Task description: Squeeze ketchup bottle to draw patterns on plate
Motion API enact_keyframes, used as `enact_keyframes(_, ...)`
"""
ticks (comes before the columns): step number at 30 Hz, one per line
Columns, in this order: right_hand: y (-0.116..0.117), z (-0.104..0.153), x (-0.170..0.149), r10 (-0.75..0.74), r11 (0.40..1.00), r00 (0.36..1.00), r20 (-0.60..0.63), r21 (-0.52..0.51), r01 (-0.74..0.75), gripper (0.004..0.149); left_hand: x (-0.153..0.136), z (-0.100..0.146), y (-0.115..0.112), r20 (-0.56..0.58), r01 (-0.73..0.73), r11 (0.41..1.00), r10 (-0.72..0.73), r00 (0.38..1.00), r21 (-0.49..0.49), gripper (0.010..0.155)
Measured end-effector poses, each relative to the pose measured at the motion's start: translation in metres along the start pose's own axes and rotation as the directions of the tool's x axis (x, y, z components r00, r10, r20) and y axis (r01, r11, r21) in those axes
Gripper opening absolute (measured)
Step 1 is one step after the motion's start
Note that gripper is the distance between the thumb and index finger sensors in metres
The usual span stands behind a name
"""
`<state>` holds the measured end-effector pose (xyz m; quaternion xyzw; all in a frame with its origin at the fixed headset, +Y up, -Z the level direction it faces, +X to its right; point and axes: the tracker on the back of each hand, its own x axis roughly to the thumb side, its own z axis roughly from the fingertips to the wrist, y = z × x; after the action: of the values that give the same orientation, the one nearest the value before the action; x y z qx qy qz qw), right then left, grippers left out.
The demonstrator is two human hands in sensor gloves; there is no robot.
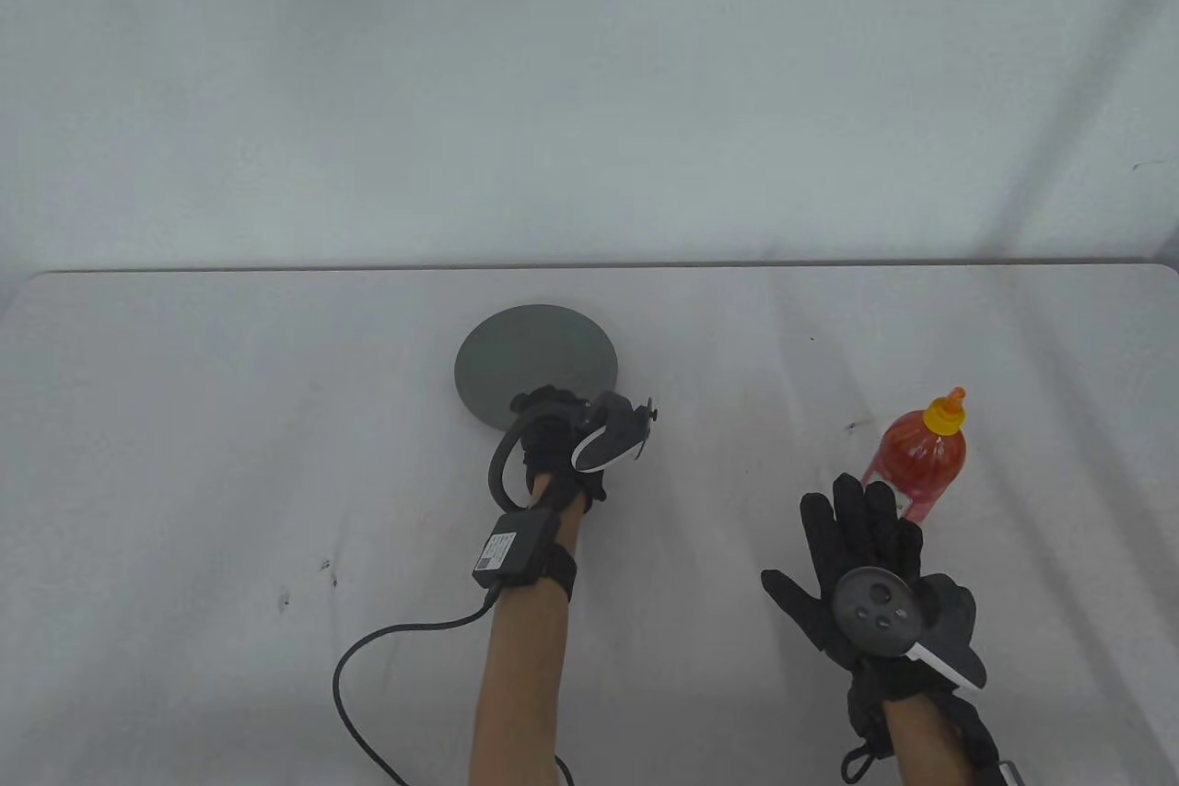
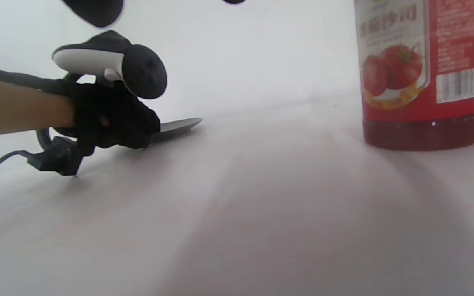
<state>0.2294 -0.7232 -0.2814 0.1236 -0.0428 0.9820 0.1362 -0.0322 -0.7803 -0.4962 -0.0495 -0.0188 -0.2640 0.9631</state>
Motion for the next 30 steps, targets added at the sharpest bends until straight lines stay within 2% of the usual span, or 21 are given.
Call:
enact_keyframes(2, 0.0, 0.0, 0.0, 0.001, 1.0, 1.0, 0.002, -0.005, 0.0, 0.085, -0.002, 0.004, 0.003, -0.014, -0.007, 0.998, 0.008, 1.0, 0.059, 0.043)
enact_keyframes(11, -0.001, 0.0, 0.0, 0.004, 1.0, 1.0, 0.007, -0.029, -0.003, 0.086, -0.011, 0.027, 0.01, 0.033, -0.018, 0.981, 0.011, 0.999, 0.194, 0.042)
enact_keyframes(15, -0.002, 0.001, 0.0, 0.004, 0.999, 1.0, 0.011, -0.034, -0.004, 0.085, -0.009, 0.055, 0.02, 0.094, 0.019, 0.961, -0.047, 0.994, 0.274, 0.042)
enact_keyframes(22, -0.001, 0.001, 0.003, 0.007, 1.0, 1.0, 0.021, -0.03, -0.007, 0.085, -0.001, 0.126, 0.041, 0.217, 0.018, 0.918, -0.113, 0.97, 0.396, 0.042)
enact_keyframes(25, 0.0, 0.002, 0.004, 0.009, 1.0, 1.0, 0.027, -0.027, -0.008, 0.085, 0.004, 0.149, 0.044, 0.249, 0.018, 0.912, -0.131, 0.96, 0.411, 0.042)
enact_keyframes(30, 0.0, 0.002, 0.005, 0.016, 1.0, 0.999, 0.035, -0.025, -0.015, 0.085, 0.018, 0.173, 0.041, 0.293, 0.037, 0.914, -0.168, 0.941, 0.403, 0.042)
